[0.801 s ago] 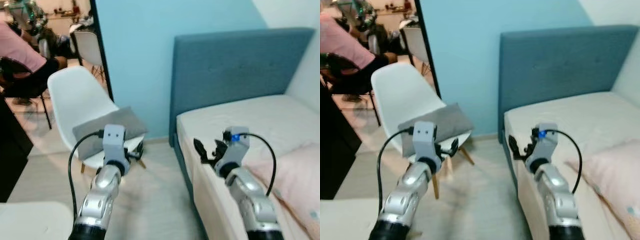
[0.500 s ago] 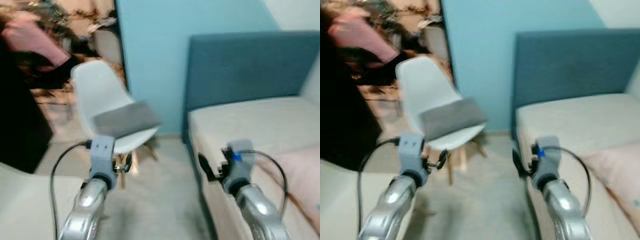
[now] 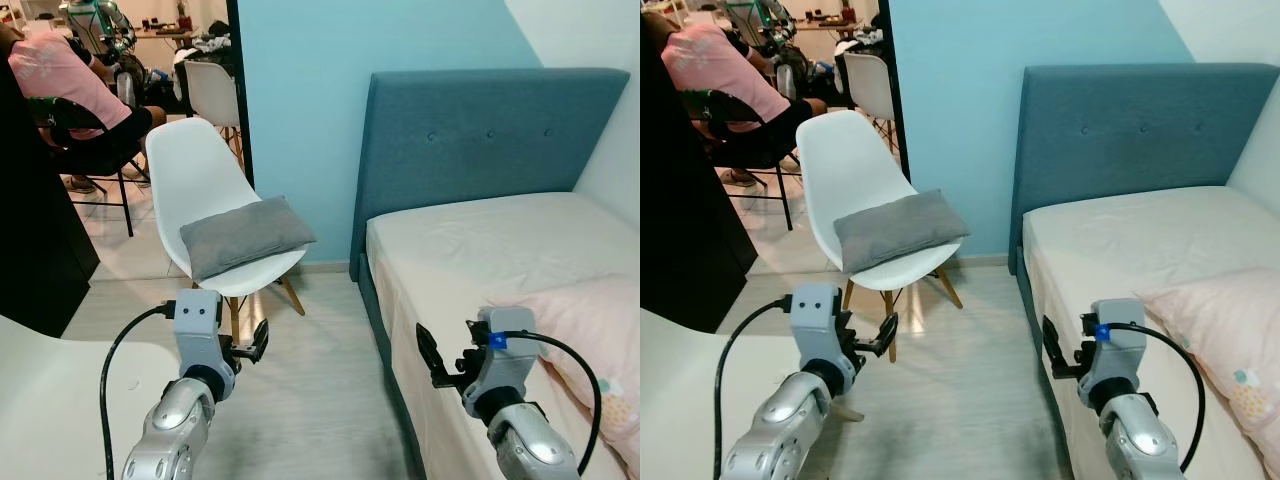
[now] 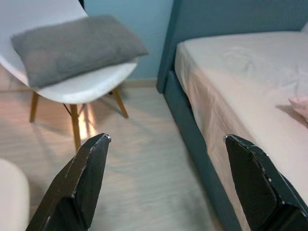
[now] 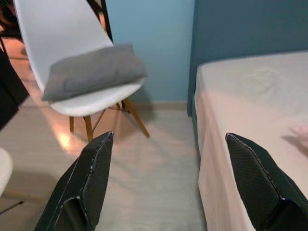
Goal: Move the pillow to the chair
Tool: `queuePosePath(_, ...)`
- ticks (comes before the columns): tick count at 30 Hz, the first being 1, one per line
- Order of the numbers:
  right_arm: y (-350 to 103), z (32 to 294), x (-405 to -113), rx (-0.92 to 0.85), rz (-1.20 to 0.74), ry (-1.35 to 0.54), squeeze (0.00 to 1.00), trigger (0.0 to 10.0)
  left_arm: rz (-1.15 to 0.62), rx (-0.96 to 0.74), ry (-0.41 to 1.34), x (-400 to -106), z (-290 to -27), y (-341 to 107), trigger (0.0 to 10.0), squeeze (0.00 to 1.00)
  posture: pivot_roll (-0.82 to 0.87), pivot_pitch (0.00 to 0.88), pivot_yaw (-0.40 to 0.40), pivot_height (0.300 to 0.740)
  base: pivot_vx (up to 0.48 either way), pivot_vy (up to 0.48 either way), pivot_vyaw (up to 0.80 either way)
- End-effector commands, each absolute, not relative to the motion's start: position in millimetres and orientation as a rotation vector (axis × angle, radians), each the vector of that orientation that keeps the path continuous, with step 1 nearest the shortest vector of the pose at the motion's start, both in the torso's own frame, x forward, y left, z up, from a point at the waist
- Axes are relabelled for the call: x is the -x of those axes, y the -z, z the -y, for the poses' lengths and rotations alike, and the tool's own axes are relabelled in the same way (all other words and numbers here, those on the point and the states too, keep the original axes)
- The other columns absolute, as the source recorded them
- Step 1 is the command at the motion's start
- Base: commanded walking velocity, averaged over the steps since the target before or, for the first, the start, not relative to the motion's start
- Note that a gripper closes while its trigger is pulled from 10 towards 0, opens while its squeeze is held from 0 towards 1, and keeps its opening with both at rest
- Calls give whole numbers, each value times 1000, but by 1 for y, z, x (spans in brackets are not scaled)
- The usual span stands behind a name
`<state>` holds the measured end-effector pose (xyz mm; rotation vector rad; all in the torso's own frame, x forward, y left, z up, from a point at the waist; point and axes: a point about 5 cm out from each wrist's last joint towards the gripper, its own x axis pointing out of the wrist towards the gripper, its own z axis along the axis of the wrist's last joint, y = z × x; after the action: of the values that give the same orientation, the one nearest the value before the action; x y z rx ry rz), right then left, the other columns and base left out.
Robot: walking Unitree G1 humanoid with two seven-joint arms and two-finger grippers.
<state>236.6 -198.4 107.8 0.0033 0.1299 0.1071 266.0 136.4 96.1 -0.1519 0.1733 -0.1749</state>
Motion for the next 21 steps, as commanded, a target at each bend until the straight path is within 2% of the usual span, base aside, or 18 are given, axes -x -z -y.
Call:
queuePosePath(1, -109, 197, -239, -29, -119, -117, 0, 10000, -171, 162, 184, -266, -136, -96, 10000, 0, -53, 2, -15, 735, 0, 0, 800)
queuePosePath(21, -109, 194, -239, -68, -95, -140, 0, 10000, -163, 173, 188, -265, -138, -96, 10000, 0, -63, 1, 3, 735, 0, 0, 790)
